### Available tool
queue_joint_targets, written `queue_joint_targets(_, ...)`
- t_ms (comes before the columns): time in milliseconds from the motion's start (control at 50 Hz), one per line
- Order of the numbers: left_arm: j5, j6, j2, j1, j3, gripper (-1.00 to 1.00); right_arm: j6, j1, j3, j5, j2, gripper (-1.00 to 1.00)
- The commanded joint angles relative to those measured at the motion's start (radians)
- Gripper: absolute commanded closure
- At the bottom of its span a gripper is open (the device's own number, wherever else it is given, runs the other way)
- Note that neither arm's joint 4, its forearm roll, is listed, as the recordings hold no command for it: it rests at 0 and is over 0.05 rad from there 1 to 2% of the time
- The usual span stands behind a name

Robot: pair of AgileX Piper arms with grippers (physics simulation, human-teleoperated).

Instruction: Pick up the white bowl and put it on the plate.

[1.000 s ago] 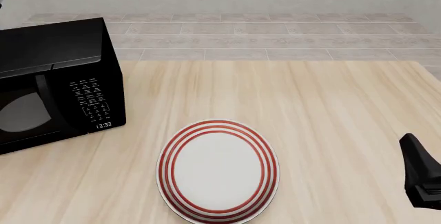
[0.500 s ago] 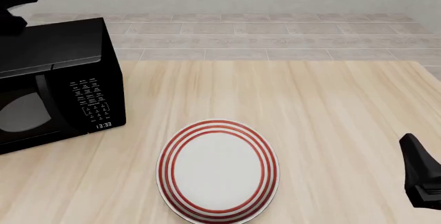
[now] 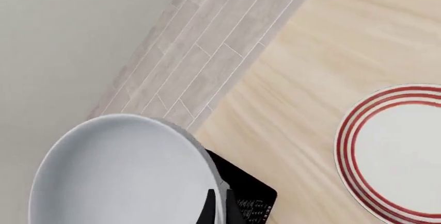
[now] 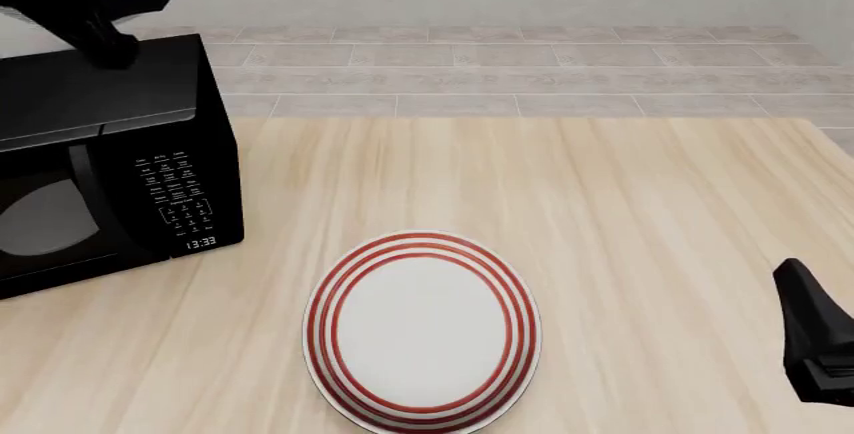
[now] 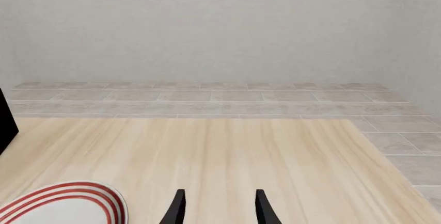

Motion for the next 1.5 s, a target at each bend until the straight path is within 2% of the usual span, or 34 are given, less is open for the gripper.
queue_joint_targets(20, -0.012, -0.023, 0.024, -0.073, -0.019, 1.0, 0.0, 0.0, 0.0, 0.0, 0.0, -1.0)
queue_joint_targets(260, -0.068, -0.04, 0.037, -0.125, 0.042, 1.0, 0.0, 0.0, 0.0, 0.0, 0.0, -1.0)
queue_joint_targets(420, -0.063, -0.049, 0.042, -0.151, 0.046, 1.0, 0.0, 0.0, 0.0, 0.0, 0.0, -1.0)
queue_joint_targets(560, -0.105, -0.062, 0.04, -0.187, 0.096, 1.0, 0.0, 0.0, 0.0, 0.0, 0.0, -1.0)
queue_joint_targets(940, -0.141, -0.092, 0.034, -0.276, 0.16, 1.0, 0.0, 0.0, 0.0, 0.0, 0.0, -1.0)
queue_joint_targets(1160, -0.149, -0.157, 0.041, -0.358, 0.171, 1.0, 0.0, 0.0, 0.0, 0.0, 0.0, -1.0)
queue_joint_targets(1380, -0.158, -0.183, 0.038, -0.406, 0.203, 1.0, 0.0, 0.0, 0.0, 0.0, 0.0, -1.0)
queue_joint_targets(1500, -0.164, -0.219, 0.038, -0.457, 0.214, 1.0, 0.0, 0.0, 0.0, 0.0, 0.0, -1.0)
